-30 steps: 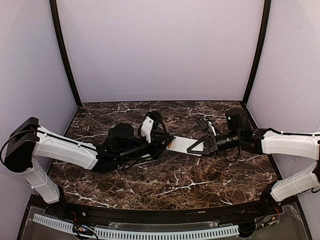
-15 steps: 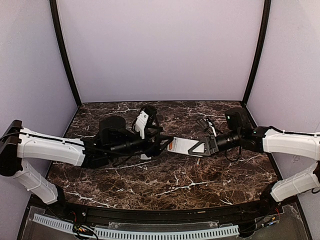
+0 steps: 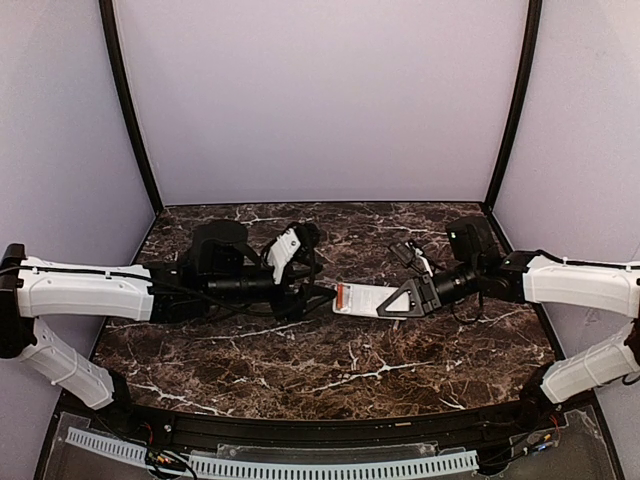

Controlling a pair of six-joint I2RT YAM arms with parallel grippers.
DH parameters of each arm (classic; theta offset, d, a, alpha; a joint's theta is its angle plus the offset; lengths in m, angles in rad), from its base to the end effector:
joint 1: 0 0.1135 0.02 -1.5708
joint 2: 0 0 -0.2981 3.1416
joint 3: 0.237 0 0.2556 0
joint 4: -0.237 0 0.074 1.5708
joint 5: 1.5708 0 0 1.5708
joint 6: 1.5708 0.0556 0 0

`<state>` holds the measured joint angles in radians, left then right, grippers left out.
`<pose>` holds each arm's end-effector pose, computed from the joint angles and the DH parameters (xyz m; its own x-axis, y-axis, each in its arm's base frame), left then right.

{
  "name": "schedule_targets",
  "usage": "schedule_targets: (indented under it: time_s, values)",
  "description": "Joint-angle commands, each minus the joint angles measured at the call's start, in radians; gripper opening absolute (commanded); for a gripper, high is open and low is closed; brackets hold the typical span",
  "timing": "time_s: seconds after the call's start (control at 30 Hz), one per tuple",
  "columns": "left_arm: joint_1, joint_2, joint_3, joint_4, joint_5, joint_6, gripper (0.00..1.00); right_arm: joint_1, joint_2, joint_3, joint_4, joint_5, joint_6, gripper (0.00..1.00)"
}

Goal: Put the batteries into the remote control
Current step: Load the battery into the battery compartment.

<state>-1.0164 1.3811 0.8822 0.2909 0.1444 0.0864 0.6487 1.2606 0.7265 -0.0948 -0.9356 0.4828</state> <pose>0.1706 -0.2907 0.3134 -0.0293 0.2095 -0.9774 0.9215 0.3846 0.0548 0.1801 0.1927 0.2596 -0.8224 -0.2778 -0.4964 -0.5593 0.2355 0.7948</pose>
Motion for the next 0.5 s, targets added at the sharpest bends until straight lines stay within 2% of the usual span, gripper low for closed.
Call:
schedule_targets:
  time_s: [0.0,0.03,0.17,0.3,0.47]
  values:
    - [0.033,-0.007,-0.012,0.024,0.168,-0.080,0.63,0.012,0.004,-0.004,0.071,-0.077,0.002,0.00]
    - [0.034,-0.014,-0.022,0.045,0.219,-0.060,0.62,0.012,0.006,-0.007,0.078,-0.086,0.006,0.00]
    - [0.033,-0.058,-0.077,0.072,0.237,0.055,0.59,0.012,0.011,-0.014,0.079,-0.106,0.013,0.00]
    - [0.021,-0.065,-0.057,-0.016,0.232,0.238,0.54,0.012,0.019,-0.020,0.072,-0.130,0.013,0.00]
    - [0.009,-0.059,-0.016,-0.106,0.206,0.351,0.47,0.012,0.042,-0.030,0.073,-0.167,0.015,0.00]
